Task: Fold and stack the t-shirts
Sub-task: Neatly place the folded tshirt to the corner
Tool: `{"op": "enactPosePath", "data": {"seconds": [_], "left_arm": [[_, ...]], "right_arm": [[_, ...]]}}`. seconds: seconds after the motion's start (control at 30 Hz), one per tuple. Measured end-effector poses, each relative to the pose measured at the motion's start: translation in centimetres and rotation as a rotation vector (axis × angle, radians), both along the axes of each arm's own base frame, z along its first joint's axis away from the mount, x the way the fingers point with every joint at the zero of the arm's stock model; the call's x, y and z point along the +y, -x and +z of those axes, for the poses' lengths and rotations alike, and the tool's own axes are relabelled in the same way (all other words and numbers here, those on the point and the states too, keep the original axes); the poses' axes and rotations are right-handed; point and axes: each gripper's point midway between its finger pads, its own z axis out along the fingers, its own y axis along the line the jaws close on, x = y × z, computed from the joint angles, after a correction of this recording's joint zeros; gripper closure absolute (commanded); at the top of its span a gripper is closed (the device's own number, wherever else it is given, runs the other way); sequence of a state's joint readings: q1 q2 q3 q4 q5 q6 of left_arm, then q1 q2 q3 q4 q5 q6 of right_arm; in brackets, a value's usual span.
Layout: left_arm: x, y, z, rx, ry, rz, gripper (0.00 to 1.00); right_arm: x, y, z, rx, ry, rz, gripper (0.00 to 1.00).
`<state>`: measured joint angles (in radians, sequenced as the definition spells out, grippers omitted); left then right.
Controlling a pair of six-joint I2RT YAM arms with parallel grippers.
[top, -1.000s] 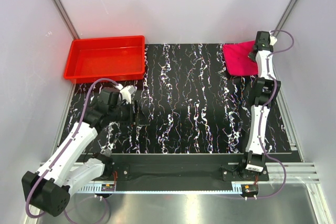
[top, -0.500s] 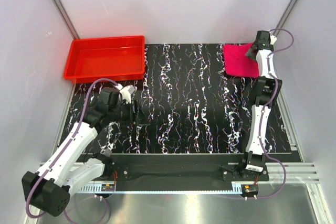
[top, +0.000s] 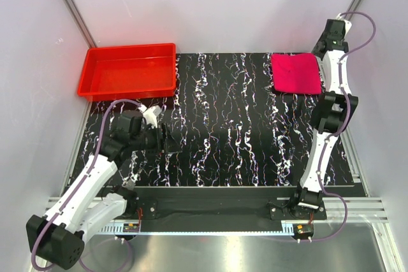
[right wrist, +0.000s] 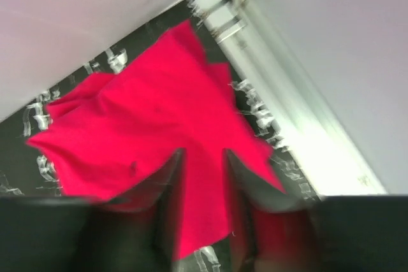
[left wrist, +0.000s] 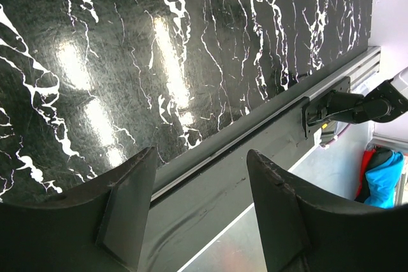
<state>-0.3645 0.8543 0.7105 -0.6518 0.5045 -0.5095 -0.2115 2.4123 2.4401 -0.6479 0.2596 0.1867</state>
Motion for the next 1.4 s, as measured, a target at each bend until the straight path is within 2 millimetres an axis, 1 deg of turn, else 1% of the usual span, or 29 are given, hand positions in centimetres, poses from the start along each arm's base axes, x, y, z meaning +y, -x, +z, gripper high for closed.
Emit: {"op": "enactPosePath", "data": {"seconds": [0.03, 0.1, 0.13, 0.17, 0.23, 0.27, 0.33, 0.47, 0.63, 0.67, 0.7, 0.77, 0.8, 0.83, 0.9, 0.97, 1.0, 1.03, 1.13, 1.23, 1.33, 1.4], "left_arm": [[0.0, 0.0, 0.1, -0.003, 0.002, 0.001, 0.36], [0.1, -0.1, 0.2, -0.012, 0.005, 0.004, 0.36], [0.1, -0.1, 0.3, -0.015, 0.006, 0.005, 0.36], [0.1, -0.1, 0.4, -0.018, 0.007, 0.005, 0.36], [0.1, -0.1, 0.5, -0.021, 0.008, 0.007, 0.36], [0.2, -0.1, 0.5, -0.021, 0.009, 0.008, 0.36], [0.2, 0.0, 0.5, -0.02, 0.008, 0.009, 0.36], [0.2, 0.0, 0.5, -0.015, 0.011, 0.013, 0.35], [0.1, -0.1, 0.8, -0.013, 0.022, 0.025, 0.34], [0.1, -0.1, 0.9, -0.012, 0.026, 0.028, 0.34], [0.0, -0.1, 1.0, -0.014, 0.031, 0.032, 0.34], [0.0, -0.1, 1.2, -0.016, 0.037, 0.037, 0.34], [0.0, -0.2, 1.3, -0.016, 0.039, 0.04, 0.34], [0.0, -0.1, 1.3, -0.016, 0.04, 0.04, 0.34], [0.0, -0.1, 1.3, -0.015, 0.043, 0.043, 0.34], [0.0, -0.1, 1.4, -0.009, 0.045, 0.048, 0.34], [0.0, 0.0, 1.3, -0.006, 0.046, 0.05, 0.34], [0.0, 0.0, 1.3, -0.004, 0.046, 0.051, 0.34], [0.0, 0.0, 1.4, 0.0, 0.046, 0.053, 0.34], [0.0, -0.1, 1.7, -0.002, 0.048, 0.054, 0.34], [-0.1, -0.3, 2.6, -0.025, 0.054, 0.051, 0.3], [-0.2, -0.6, 3.6, -0.05, 0.061, 0.048, 0.28]], "right_arm": [[0.3, 0.1, -0.7, 0.004, -0.018, 0.011, 0.74], [1.2, 0.0, -2.7, 0.012, -0.078, 0.024, 0.77], [1.6, 0.1, -3.9, 0.025, -0.103, 0.03, 0.81], [2.2, 0.2, -5.4, 0.045, -0.137, 0.037, 0.81], [3.1, 0.1, -7.3, 0.058, -0.193, 0.052, 0.81], [3.6, -0.1, -8.1, 0.057, -0.224, 0.063, 0.8], [4.7, -0.7, -9.0, 0.031, -0.29, 0.088, 0.8], [6.4, -2.1, -9.2, -0.053, -0.396, 0.117, 0.81], [9.0, -3.6, -9.1, -0.159, -0.58, 0.15, 0.86], [9.5, -4.2, -8.6, -0.191, -0.621, 0.157, 0.87], [10.1, -5.0, -8.2, -0.235, -0.675, 0.17, 0.91], [11.1, -6.6, -7.5, -0.33, -0.766, 0.193, 0.92], [11.5, -7.2, -7.6, -0.369, -0.811, 0.201, 0.92], [12.0, -7.9, -8.1, -0.4, -0.855, 0.207, 0.92], [12.6, -9.0, -9.9, -0.422, -0.916, 0.204, 0.92], [13.6, -9.8, -12.7, -0.413, -0.974, 0.186, 0.93], [14.1, -9.9, -14.3, -0.399, -1.0, 0.17, 0.93], [14.6, -10.0, -15.0, -0.401, -1.038, 0.157, 0.93], [15.0, -10.4, -14.2, -0.419, -1.048, 0.169, 0.92], [15.1, -10.3, -14.4, -0.407, -1.036, 0.174, 0.89], [15.1, -10.0, -14.4, -0.374, -1.011, 0.179, 0.85], [15.0, -9.4, -13.4, -0.337, -0.981, 0.183, 0.82]]}}
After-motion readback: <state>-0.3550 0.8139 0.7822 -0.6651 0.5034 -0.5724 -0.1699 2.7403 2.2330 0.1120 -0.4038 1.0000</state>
